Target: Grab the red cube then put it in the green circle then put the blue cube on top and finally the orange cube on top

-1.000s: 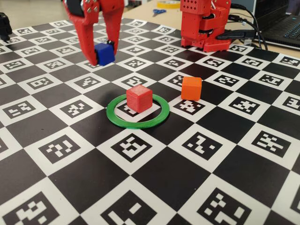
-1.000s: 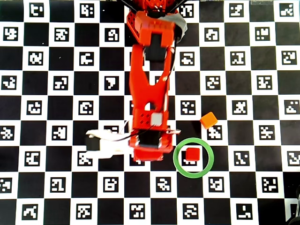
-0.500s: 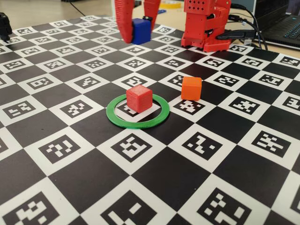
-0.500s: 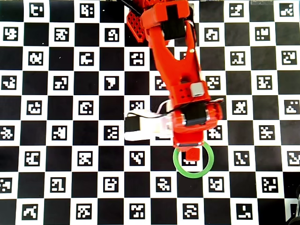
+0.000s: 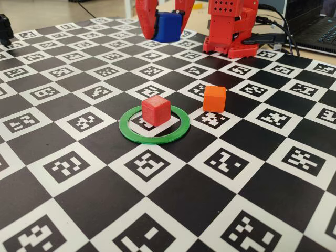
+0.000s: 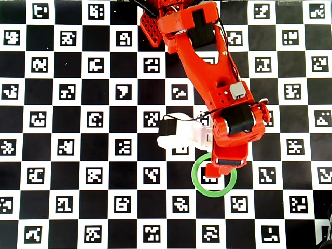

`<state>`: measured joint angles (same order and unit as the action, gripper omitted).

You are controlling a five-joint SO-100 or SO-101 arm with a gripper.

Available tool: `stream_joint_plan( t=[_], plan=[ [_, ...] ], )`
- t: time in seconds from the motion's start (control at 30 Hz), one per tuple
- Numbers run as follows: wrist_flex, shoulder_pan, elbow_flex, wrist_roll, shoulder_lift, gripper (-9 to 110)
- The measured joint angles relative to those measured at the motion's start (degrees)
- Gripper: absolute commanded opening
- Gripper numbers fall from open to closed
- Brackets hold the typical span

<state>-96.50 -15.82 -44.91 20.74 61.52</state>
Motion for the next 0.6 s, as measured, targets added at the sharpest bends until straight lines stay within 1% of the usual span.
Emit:
stream_joint_plan(
  t=[0.2, 0.33, 0.6],
  plan=[
    [0.88, 0.00, 0.09, -1.23, -2.81, 5],
    [3.87, 0.00, -0.26, -2.46, -2.90, 5],
    [9.40, 0.35, -5.89, -4.39, -2.99, 5]
  ],
)
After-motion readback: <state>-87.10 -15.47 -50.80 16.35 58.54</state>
